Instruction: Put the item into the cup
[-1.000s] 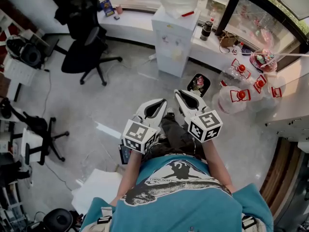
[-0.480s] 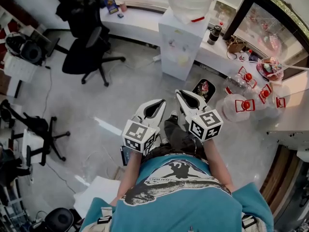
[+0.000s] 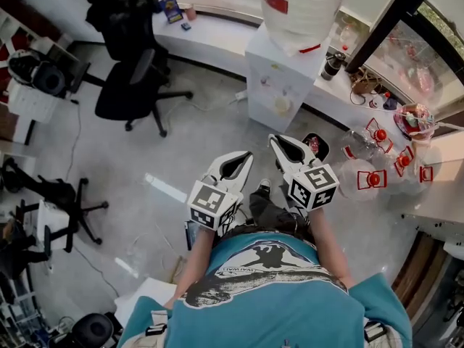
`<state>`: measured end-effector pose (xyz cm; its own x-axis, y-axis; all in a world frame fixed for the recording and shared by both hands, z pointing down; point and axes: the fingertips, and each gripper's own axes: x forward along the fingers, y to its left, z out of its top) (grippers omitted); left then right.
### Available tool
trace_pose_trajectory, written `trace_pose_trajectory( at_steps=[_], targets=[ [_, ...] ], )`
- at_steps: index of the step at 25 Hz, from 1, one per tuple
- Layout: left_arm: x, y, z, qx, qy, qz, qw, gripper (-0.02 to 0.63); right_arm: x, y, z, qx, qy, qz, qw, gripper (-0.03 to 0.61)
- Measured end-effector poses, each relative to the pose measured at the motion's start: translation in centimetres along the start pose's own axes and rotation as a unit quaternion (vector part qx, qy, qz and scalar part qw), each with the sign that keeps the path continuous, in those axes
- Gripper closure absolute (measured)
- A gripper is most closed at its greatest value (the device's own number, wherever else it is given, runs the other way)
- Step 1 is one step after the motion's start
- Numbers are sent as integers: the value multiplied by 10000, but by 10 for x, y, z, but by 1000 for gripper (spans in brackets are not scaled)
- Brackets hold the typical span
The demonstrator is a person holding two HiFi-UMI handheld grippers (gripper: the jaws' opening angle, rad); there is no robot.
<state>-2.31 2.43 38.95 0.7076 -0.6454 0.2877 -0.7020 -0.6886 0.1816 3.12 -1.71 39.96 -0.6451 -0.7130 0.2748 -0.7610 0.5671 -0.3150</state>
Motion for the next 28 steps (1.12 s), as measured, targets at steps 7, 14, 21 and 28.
trace_pose_trajectory(
  at_steps=[7, 14, 21, 28],
  targets=[
    [45, 17, 15, 111, 142, -157, 9997, 600, 26, -41, 13, 162, -26, -35, 9999, 528],
    [78, 27, 27, 247, 233, -179, 9993, 600, 38, -71, 21, 331, -154, -42, 9993, 528],
    [99, 24, 23, 209, 439, -286, 9984, 600, 31, -94, 12, 597, -148, -177, 9979, 528],
    [112, 17, 23, 212, 545, -399, 9975, 600, 21, -110, 6, 789, -221, -352, 9960, 528]
  ],
)
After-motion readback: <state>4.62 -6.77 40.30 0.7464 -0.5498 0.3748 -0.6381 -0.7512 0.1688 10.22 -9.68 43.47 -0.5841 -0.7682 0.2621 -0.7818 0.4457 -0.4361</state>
